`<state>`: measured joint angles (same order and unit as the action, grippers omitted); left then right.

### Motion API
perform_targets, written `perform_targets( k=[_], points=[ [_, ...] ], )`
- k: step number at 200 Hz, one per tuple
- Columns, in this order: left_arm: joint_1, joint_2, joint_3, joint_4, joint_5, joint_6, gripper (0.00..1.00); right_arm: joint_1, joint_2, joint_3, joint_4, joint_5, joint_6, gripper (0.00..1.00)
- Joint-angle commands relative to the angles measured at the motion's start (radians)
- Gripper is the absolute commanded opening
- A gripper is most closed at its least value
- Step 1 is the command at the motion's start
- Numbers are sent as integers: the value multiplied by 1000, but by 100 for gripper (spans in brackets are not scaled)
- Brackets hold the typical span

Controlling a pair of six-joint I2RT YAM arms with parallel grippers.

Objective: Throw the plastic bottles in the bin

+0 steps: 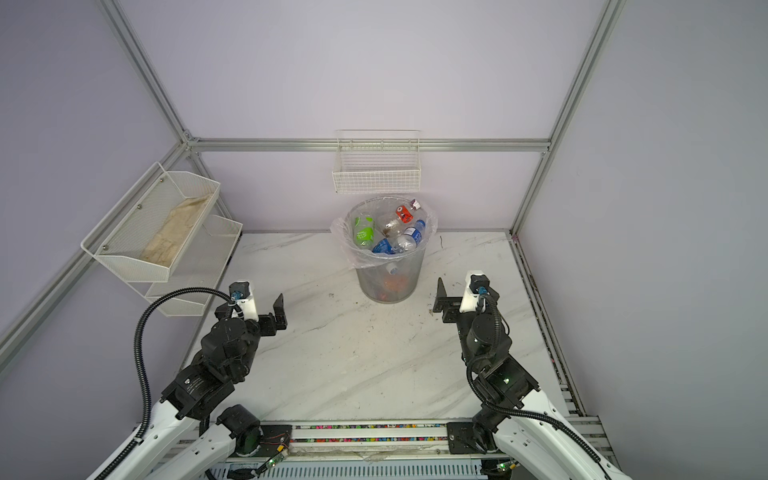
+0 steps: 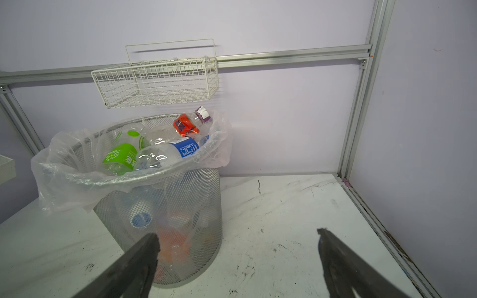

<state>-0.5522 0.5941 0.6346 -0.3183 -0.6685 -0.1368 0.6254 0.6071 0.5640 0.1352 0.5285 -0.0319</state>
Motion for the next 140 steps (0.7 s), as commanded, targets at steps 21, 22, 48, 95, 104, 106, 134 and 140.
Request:
perform_targets(
  k=[21, 22, 48, 95, 104, 106, 134, 140],
  points=[
    [-1, 31, -116, 137, -68, 17, 100, 2, 10, -75, 111, 68, -24, 98],
    [-1, 32, -119, 139, -70, 17, 100, 2, 11, -76, 112, 69, -25, 98],
    [0, 59, -165, 190, -103, 37, 100, 2, 27, -126, 163, 101, -37, 97],
    [44, 128, -236, 260, -92, 32, 100, 2, 65, -219, 286, 169, -33, 97],
    [64, 141, -250, 269, -72, 23, 100, 2, 78, -232, 305, 178, -28, 97],
    [69, 144, -252, 271, -69, 21, 100, 2, 81, -233, 306, 180, -27, 97],
    [108, 184, -266, 295, -58, 19, 100, 1, 116, -273, 348, 194, 1, 98],
    [114, 195, -267, 301, -56, 20, 100, 2, 121, -284, 359, 195, 7, 97]
  ],
)
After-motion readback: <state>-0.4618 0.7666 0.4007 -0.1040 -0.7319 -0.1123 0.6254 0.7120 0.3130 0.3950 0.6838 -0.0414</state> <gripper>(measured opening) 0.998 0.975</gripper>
